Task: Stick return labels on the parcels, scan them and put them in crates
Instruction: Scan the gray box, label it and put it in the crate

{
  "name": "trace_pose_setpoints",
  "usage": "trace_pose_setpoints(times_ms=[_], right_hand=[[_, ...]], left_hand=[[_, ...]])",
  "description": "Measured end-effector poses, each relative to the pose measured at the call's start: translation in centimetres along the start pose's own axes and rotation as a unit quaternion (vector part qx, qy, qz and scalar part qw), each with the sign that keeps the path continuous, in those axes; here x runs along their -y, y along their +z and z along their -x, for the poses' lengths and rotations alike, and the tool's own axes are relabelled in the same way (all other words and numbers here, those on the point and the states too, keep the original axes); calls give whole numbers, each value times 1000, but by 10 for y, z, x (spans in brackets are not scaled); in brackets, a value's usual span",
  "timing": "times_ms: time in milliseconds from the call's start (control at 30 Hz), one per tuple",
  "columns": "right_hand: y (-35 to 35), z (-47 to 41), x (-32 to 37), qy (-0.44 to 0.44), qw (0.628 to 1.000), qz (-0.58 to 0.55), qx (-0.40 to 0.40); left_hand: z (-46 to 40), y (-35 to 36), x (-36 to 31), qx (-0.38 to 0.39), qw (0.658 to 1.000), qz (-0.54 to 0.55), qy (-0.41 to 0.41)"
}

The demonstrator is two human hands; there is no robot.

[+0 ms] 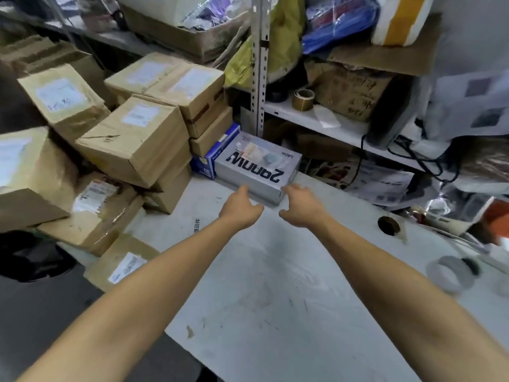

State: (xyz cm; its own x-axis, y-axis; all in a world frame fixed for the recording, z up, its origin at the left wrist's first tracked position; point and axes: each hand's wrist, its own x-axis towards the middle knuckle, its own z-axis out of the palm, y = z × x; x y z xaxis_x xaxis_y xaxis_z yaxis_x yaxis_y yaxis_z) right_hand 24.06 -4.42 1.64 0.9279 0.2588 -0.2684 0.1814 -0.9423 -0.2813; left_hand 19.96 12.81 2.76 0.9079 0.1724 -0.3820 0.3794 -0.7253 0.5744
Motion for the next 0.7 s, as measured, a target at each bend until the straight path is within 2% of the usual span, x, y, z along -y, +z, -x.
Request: trace_pose_setpoints(times_ms=[233,367,500,633,700], right_hand=[[12,-70,11,12,990,16,142],[11,-67,17,11,992,81,91],[-1,-46,31,-19,981,176,74],[-7,-20,40,-19,983,167,78],[-6,-11,41,-9,984,158,83]], left_hand=[[-70,-5,3,53,996,57,-47],[-94,-4,-2,78,972,184,-122],[-100,7,-4,117,941,255,-190],[-94,27,-1,62,919,340,-190],[-89,34,-1,71,910,367,-178]])
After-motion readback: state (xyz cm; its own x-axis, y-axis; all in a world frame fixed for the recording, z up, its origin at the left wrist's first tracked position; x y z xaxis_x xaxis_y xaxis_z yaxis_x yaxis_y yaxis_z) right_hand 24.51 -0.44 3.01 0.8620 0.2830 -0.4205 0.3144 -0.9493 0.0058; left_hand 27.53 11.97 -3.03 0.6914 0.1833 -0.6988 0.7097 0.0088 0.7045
